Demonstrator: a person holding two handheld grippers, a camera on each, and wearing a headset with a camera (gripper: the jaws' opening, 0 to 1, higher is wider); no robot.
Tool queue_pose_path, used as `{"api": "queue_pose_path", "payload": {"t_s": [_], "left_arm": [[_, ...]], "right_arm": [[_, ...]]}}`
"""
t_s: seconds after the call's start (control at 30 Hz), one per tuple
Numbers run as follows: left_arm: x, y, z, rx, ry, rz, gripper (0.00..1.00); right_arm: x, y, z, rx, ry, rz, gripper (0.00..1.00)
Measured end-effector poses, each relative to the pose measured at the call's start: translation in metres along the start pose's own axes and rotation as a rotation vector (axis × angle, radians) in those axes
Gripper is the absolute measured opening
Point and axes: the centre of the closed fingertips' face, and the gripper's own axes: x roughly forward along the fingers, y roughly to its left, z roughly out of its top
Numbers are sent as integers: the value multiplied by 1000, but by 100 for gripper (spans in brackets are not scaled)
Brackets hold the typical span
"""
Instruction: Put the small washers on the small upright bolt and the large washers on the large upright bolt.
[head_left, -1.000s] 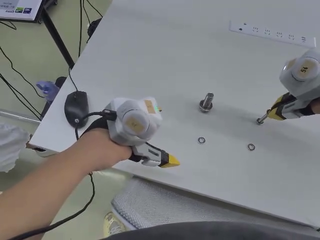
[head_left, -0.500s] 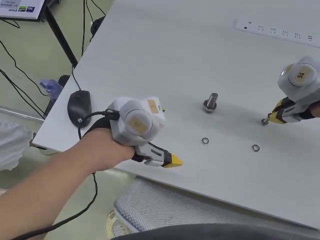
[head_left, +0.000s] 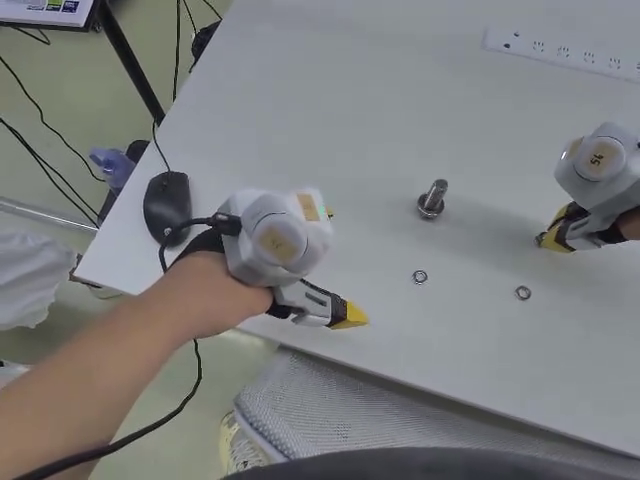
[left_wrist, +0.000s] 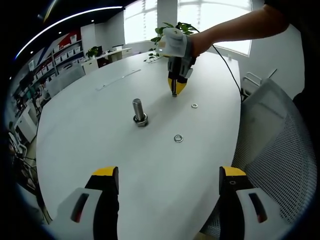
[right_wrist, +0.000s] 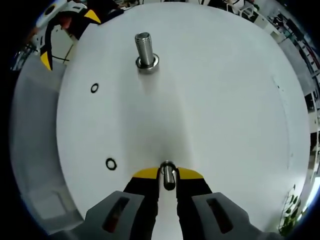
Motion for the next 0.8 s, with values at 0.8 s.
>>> {"api": "queue_pose_path", "payload": {"t_s": [0.8], "left_arm": [[-3,0,-1,-3,3,3,79]], "right_arm": [[4,-5,-2,30,2,17,18]]}}
